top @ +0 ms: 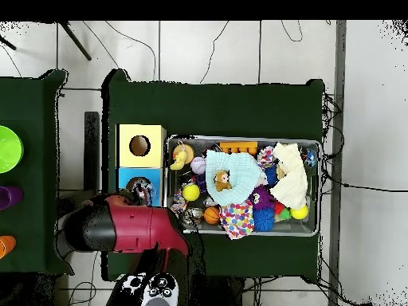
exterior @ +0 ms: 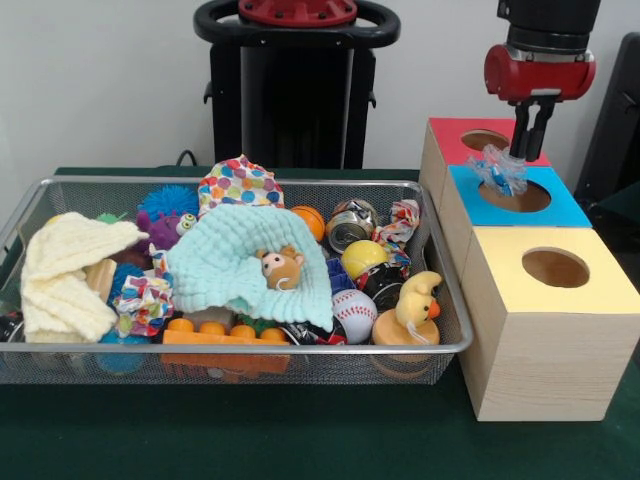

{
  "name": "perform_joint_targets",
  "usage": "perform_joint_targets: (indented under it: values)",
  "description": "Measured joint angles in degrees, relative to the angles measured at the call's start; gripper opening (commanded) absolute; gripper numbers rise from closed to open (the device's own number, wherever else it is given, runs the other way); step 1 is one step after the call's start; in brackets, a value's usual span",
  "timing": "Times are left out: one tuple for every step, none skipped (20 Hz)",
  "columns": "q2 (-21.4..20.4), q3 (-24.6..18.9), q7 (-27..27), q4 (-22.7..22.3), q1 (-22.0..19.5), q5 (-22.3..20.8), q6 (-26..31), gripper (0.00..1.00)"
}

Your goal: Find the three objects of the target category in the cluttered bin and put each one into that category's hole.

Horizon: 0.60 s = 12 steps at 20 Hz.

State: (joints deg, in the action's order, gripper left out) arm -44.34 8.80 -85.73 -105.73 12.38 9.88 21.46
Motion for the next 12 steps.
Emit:
perform_joint_targets:
  values:
    - [0.0,0.0,0.0,0.0,0.0,0.0,-0.1,0.0]
    - [0.1,0.0,0.0,0.0,0.0,0.0,-0.1,0.0]
    - [0.2,0.1,0.0,0.0,0.1,0.1,-0.2,0.0]
    - [0.2,0.2,0.0,0.0,0.1,0.1,-0.2,0.0]
    - [0.2,0.3,0.0,0.0,0.2,0.2,-0.2,0.0]
    - [0.2,0.4,0.0,0.0,0.3,0.3,-0.2,0.0]
    - [0.2,0.5,0.0,0.0,0.5,0.3,-0.1,0.0]
    - [0.2,0.6,0.0,0.0,0.6,0.4,-0.1,0.0]
    - [0.2,0.7,0.0,0.0,0.7,0.4,-0.1,0.0]
    - [0.2,0.8,0.0,0.0,0.8,0.5,-0.1,0.0]
    - [0.2,0.8,0.0,0.0,0.9,0.5,-0.1,0.0]
    - [0.2,0.8,0.0,0.0,0.9,0.5,-0.1,0.0]
